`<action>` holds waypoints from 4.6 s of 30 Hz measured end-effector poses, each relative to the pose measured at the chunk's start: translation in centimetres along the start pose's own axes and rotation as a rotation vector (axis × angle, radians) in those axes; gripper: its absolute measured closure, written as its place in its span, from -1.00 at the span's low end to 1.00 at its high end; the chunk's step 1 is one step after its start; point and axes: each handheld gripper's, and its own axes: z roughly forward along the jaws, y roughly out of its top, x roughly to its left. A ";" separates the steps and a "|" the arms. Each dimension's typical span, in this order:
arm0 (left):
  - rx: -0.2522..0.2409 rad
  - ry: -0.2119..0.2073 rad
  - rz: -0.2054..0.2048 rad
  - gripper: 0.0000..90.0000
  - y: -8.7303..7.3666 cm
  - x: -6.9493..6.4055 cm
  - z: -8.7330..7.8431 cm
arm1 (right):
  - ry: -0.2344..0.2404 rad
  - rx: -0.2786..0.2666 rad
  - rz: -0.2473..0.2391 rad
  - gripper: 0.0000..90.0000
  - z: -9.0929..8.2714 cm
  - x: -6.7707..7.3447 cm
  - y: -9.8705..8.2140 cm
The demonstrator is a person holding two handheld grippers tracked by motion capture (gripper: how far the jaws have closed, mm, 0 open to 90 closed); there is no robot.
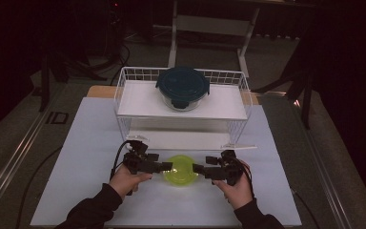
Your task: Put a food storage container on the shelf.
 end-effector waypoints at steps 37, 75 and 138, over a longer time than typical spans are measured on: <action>0.082 0.001 -0.170 0.66 -1.7 -0.2 1.0 | 0.063 0.180 0.229 0.69 2.1 -1.3 -1.5; -0.010 -0.024 -0.060 0.78 1.5 -4.9 -4.7 | 0.061 0.085 0.110 0.79 -2.3 3.1 2.2; -0.219 0.005 -0.006 0.79 20.6 -8.3 -11.9 | -0.016 -0.075 0.025 0.79 -7.7 6.0 23.3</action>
